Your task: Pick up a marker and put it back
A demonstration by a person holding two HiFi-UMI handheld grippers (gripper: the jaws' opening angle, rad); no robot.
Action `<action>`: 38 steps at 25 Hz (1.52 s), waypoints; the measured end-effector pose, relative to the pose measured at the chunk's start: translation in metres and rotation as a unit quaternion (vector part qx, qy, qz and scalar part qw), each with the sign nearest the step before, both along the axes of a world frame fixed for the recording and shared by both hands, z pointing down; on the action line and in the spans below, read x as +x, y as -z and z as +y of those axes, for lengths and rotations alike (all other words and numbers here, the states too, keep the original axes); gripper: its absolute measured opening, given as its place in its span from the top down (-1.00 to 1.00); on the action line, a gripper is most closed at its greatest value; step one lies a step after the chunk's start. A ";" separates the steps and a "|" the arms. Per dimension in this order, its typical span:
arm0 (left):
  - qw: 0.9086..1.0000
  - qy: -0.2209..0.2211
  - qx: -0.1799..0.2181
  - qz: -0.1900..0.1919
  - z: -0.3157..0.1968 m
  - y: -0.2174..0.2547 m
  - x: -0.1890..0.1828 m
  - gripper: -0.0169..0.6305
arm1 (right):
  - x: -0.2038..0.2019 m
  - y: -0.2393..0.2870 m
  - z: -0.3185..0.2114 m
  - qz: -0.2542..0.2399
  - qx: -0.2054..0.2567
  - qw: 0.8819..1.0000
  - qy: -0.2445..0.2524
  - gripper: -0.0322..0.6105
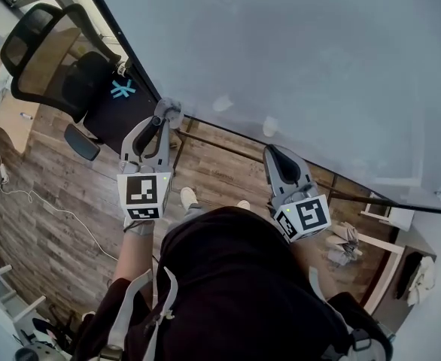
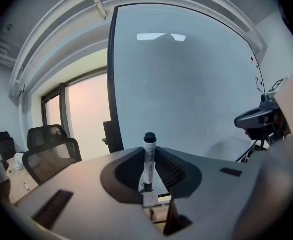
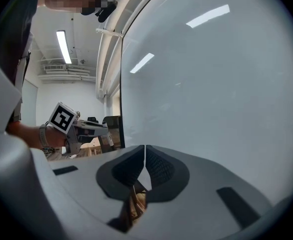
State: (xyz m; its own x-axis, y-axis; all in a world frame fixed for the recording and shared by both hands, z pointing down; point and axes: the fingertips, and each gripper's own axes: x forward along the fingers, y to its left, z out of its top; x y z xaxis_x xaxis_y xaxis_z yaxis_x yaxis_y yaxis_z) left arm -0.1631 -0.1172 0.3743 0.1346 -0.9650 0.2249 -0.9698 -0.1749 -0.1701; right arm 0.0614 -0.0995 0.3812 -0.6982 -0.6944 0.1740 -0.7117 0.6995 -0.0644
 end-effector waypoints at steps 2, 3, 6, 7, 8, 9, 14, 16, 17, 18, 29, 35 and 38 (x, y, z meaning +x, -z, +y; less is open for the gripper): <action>1.000 0.002 0.009 -0.002 0.007 0.010 0.002 0.72 | -0.004 0.003 0.001 -0.002 0.004 1.000 0.011 0.83; 1.000 0.003 0.013 -0.003 0.011 0.015 0.003 0.72 | -0.007 0.005 0.002 -0.003 0.005 1.000 0.017 0.83; 1.000 0.009 0.023 -0.011 0.023 0.024 0.006 0.72 | -0.014 0.008 0.004 -0.005 0.009 0.999 0.037 0.83; 1.000 0.012 0.026 -0.014 0.027 0.026 0.007 0.72 | -0.017 0.009 0.005 -0.005 0.010 0.999 0.043 0.83; 0.999 0.015 0.028 -0.015 0.032 0.027 0.007 0.72 | -0.020 0.010 0.006 -0.005 0.011 0.999 0.050 0.83; 0.999 0.018 0.029 -0.016 0.036 0.029 0.007 0.72 | -0.022 0.011 0.007 -0.006 0.012 0.998 0.056 0.83; 0.999 0.036 0.030 -0.019 0.058 0.032 0.006 0.72 | -0.031 0.016 0.012 -0.004 0.019 0.996 0.085 0.83; 0.998 0.045 0.030 -0.020 0.066 0.032 0.003 0.72 | -0.035 0.017 0.014 -0.003 0.020 0.995 0.095 0.83; 0.998 0.050 0.030 -0.020 0.070 0.032 0.001 0.72 | -0.037 0.017 0.015 -0.002 0.021 0.995 0.101 0.83; 0.998 0.055 0.029 -0.020 0.074 0.031 -0.001 0.72 | -0.039 0.018 0.016 -0.001 0.022 0.994 0.107 0.83; 0.995 0.099 0.020 -0.009 0.114 0.020 -0.019 0.72 | -0.067 0.018 0.039 0.011 0.025 0.986 0.167 0.83; 0.993 0.118 0.012 0.001 0.133 0.010 -0.024 0.72 | -0.079 0.016 0.052 0.021 0.026 0.981 0.191 0.83; 0.992 0.126 0.008 0.002 0.140 0.005 -0.027 0.72 | -0.081 0.014 0.055 0.024 0.025 0.980 0.198 0.83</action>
